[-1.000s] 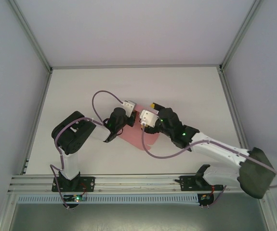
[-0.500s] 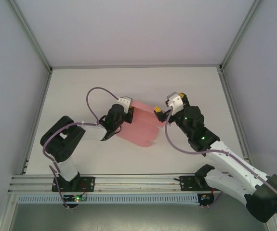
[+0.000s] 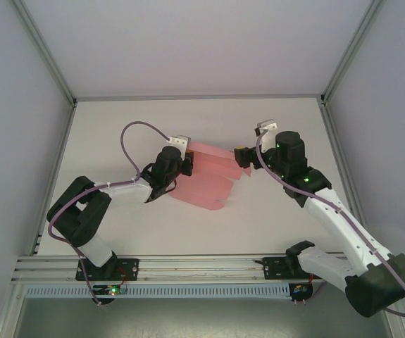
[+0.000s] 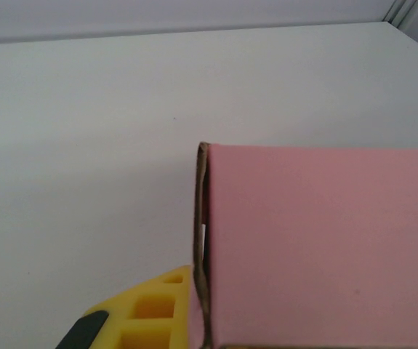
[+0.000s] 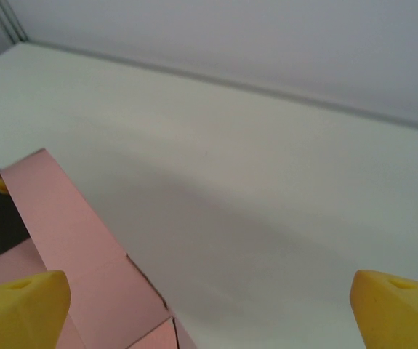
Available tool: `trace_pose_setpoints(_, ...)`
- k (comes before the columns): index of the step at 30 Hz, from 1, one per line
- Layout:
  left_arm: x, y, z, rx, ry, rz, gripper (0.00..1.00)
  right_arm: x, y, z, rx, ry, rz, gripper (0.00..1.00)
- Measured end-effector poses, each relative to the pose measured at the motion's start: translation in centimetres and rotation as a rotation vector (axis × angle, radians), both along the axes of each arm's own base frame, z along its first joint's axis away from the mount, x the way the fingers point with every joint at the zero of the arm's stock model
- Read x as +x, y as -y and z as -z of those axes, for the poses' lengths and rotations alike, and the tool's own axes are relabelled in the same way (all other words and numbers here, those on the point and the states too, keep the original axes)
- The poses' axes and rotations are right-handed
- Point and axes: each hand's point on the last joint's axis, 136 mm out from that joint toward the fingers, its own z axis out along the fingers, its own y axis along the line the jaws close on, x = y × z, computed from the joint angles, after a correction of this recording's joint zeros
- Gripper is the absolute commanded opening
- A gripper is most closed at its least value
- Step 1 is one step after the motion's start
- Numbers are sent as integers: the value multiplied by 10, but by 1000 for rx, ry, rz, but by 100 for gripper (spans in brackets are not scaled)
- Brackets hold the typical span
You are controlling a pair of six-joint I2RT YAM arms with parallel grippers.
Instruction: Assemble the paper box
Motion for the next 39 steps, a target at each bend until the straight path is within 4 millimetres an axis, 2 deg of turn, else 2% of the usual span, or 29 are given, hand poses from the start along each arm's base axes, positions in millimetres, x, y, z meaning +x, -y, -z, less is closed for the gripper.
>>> trace_pose_setpoints(5, -2, -1, 4, 7, -15, -1, 0, -2, -7, 30, -15, -110, -43, 98)
trace_pose_setpoints(11, -2, -1, 5, 11, -20, -1, 0, 0, -9, 52, -30, -188, -62, 98)
trace_pose_setpoints(19, -2, -5, 5, 17, -24, -11, 0, 5, -18, 62, -16, -241, -117, 98)
trace_pose_setpoints(28, -1, -10, 0, -3, -32, -21, 0, 0, -41, 74, 38, -310, -257, 93)
trace_pose_setpoints(33, -4, -2, -18, -66, -6, 12, 0, -1, -48, 91, 45, -363, -295, 91)
trace_pose_setpoints(39, -4, 1, -19, -78, -16, 22, 0, 6, -46, 81, 25, -302, -284, 93)
